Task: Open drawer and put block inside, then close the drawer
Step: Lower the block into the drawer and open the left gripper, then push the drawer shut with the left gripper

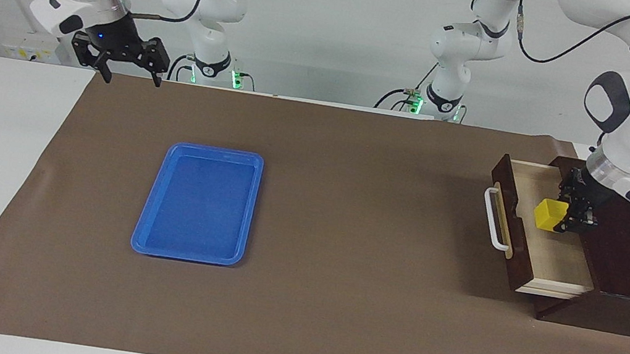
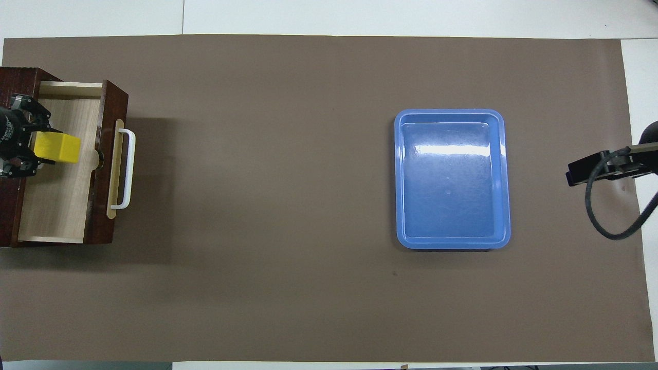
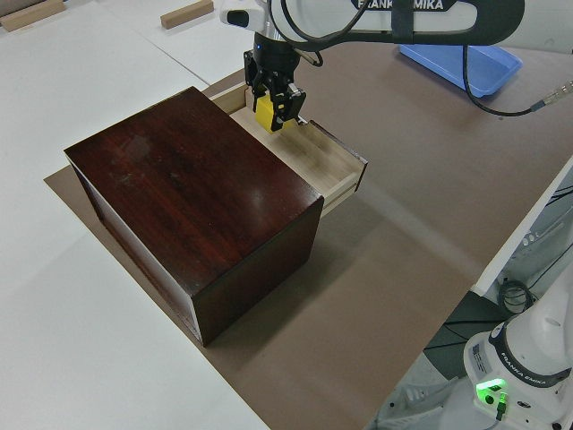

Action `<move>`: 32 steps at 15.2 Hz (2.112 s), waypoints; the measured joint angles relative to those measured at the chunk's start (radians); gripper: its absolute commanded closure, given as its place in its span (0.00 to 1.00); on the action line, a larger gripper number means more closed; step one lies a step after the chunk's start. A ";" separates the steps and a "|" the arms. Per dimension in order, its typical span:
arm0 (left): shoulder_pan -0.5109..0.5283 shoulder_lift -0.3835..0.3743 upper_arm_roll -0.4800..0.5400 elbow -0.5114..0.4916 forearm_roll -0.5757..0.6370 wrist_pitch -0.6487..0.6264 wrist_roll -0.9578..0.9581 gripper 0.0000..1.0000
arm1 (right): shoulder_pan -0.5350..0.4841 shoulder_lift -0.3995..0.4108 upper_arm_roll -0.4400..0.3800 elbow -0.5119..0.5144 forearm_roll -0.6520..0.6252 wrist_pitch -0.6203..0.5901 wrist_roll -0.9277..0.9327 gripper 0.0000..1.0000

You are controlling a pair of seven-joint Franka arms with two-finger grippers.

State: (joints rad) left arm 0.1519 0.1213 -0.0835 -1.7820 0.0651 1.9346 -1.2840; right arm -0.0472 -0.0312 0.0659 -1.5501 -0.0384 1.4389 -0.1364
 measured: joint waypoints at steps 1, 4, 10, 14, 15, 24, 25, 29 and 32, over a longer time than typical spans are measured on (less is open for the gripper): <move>0.000 0.000 0.000 -0.020 0.000 0.019 -0.017 1.00 | -0.001 0.000 0.000 0.011 -0.016 0.000 -0.044 0.00; 0.000 0.000 -0.003 -0.054 0.000 0.043 -0.088 1.00 | -0.001 0.001 -0.001 0.020 -0.025 0.015 -0.068 0.00; 0.000 0.000 -0.005 -0.105 0.000 0.078 -0.150 1.00 | -0.009 0.022 -0.004 -0.012 0.012 0.016 0.097 0.00; 0.000 0.000 -0.005 -0.120 0.000 0.081 -0.152 1.00 | -0.012 0.026 -0.005 -0.031 0.029 0.019 0.119 0.00; 0.000 0.000 -0.005 -0.124 0.000 0.083 -0.153 1.00 | -0.012 0.026 -0.005 -0.031 0.029 0.019 0.120 0.00; 0.000 -0.013 -0.005 -0.144 0.000 0.113 -0.161 0.00 | -0.012 0.026 -0.005 -0.031 0.029 0.019 0.120 0.00; 0.000 -0.014 -0.006 -0.134 0.000 0.107 -0.161 0.00 | -0.012 0.026 -0.005 -0.031 0.029 0.019 0.120 0.00; -0.008 -0.026 -0.028 0.003 -0.011 -0.054 -0.161 0.00 | -0.013 0.026 -0.006 -0.031 0.029 0.019 0.120 0.00; -0.087 -0.043 -0.045 0.086 -0.026 -0.169 -0.178 0.00 | -0.013 0.026 -0.006 -0.031 0.029 0.019 0.120 0.00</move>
State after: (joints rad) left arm 0.0648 0.0781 -0.1281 -1.6956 0.0389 1.7658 -1.4616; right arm -0.0599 -0.0050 0.0601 -1.5810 -0.0090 1.4577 -0.0164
